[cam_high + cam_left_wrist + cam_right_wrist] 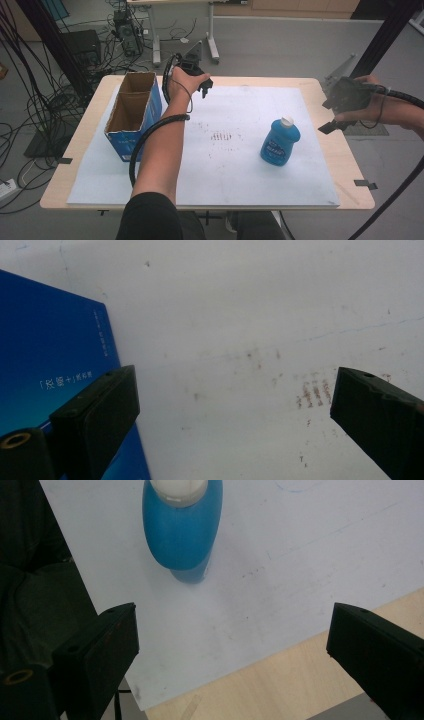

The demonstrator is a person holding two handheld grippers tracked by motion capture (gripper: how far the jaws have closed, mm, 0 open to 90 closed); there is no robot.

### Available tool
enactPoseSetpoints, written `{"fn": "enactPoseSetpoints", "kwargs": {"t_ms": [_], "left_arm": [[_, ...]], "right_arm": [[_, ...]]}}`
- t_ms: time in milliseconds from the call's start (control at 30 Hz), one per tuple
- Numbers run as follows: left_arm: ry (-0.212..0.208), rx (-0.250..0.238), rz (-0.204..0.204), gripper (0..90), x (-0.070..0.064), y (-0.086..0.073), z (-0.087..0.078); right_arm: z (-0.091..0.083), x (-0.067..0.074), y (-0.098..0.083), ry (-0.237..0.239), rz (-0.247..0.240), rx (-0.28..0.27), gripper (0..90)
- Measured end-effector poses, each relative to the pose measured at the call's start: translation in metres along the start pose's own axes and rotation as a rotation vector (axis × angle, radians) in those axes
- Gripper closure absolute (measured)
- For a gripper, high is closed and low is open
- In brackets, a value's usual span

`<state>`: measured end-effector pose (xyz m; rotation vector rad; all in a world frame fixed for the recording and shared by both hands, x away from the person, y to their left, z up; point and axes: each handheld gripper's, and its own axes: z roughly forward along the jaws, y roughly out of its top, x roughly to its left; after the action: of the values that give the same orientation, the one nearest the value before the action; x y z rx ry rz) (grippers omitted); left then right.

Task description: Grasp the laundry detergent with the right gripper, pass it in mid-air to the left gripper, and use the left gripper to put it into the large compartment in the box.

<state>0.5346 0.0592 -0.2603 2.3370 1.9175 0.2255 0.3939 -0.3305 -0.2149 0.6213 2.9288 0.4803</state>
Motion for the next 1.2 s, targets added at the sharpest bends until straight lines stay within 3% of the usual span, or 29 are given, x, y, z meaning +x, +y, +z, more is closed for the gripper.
{"fn": "enactPoseSetpoints", "kwargs": {"t_ms": [700,1200], "left_arm": [[-0.005,-0.009,-0.001,6.0,0.004,-0.006,-0.005],[-0.006,-0.016,0.016,6.0,-0.002,-0.009,-0.006]], "right_arm": [[0.001,0.004,0.002,-0.003,-0.004,-0.007,6.4],[0.018,0.013,-0.019,0.011,0.027,-0.045,6.0]]}}
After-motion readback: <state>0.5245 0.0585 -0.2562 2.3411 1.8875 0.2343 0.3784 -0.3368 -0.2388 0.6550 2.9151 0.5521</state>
